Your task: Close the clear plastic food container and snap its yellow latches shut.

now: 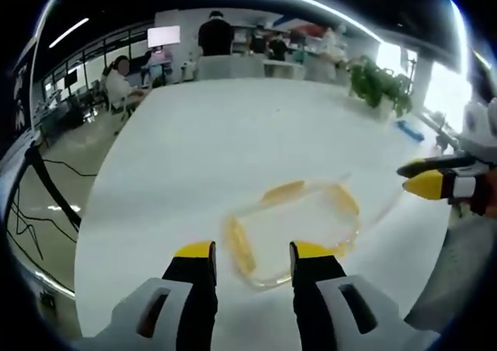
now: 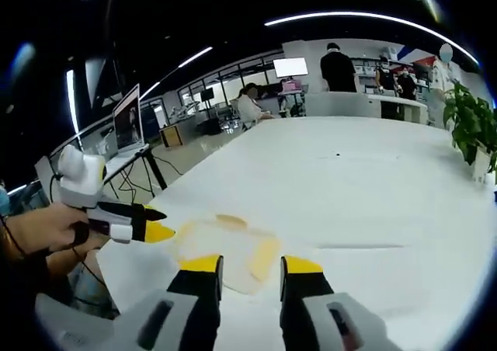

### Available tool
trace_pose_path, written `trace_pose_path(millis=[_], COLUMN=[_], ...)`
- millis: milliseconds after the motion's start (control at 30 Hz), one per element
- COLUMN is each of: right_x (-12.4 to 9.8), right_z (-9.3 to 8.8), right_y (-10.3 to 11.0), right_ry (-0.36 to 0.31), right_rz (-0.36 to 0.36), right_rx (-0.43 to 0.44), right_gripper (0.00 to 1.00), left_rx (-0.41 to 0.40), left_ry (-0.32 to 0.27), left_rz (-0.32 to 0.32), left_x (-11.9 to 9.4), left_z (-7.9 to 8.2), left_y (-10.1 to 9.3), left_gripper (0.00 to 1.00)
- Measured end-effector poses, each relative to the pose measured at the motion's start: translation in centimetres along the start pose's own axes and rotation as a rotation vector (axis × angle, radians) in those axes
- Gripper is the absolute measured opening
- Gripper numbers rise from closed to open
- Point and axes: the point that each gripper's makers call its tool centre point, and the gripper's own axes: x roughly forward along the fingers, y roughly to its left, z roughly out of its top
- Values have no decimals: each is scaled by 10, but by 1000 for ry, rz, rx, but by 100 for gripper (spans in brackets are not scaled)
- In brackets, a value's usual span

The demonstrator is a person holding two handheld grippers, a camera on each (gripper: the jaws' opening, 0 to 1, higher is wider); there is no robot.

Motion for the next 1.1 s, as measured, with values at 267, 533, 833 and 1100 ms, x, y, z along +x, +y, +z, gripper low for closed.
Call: trace_pose_path(millis=[267,533,833,1100], right_x=[23,42,61,63], right_z=[-7,-18,-24,-31], right_y=[3,-4,4,-12], right_ry=[20,108,147,153], right_rz=[10,-13,-39,-89], right_rx=[-33,-131,-200,-156], right_gripper=[22,18,17,14], left_rx=[3,-23,-47,-34], left_ry=[15,31,38,42], left_rz=[2,13,35,30], left_x=[10,16,25,30], left_z=[-8,-16,-21,-20], left_y=[-1,1,11,11], left_gripper=[27,20,16,14])
